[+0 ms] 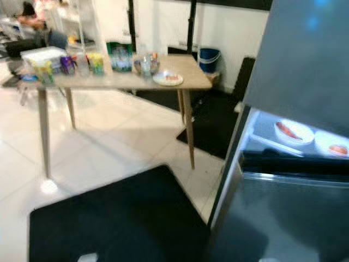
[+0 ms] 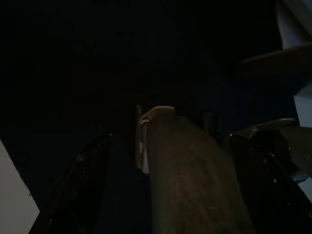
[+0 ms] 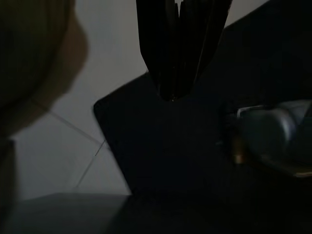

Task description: Restocking fridge

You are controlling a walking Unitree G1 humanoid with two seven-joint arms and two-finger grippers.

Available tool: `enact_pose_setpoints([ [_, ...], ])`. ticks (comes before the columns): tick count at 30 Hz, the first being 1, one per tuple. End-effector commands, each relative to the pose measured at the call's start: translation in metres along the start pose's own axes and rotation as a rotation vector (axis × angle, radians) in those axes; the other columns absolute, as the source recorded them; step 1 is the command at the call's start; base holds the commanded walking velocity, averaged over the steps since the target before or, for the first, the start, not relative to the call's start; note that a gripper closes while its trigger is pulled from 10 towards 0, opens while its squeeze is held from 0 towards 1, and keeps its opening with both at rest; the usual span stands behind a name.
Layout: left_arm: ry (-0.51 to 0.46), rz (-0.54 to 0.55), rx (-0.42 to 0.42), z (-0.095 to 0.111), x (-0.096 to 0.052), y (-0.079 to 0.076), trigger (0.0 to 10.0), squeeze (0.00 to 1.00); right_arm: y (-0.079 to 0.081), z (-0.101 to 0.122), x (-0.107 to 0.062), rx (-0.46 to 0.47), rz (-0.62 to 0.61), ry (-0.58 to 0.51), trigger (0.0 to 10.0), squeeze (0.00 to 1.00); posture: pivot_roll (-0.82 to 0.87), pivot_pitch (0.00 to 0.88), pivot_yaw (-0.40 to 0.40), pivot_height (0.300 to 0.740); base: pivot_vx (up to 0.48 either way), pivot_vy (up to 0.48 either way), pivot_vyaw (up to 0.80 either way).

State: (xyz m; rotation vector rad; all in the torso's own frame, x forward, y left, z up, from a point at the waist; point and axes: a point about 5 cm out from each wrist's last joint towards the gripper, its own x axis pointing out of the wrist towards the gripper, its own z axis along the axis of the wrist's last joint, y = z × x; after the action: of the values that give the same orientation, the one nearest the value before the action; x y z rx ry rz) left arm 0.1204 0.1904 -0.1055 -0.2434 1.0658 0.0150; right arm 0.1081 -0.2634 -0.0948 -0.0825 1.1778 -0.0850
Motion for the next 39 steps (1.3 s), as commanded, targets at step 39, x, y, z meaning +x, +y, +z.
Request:
enact_pose_setpoints([
  [39, 0.057, 0.008, -0.022, -0.02, -0.005, 0.005, 10.0, 0.0, 0.041, 0.275, -0.063, 0.283, 0.417, -0.948, 10.0, 0.0, -0.05, 0.0, -0.059, 0.74, 0.0, 0.0, 0.0],
])
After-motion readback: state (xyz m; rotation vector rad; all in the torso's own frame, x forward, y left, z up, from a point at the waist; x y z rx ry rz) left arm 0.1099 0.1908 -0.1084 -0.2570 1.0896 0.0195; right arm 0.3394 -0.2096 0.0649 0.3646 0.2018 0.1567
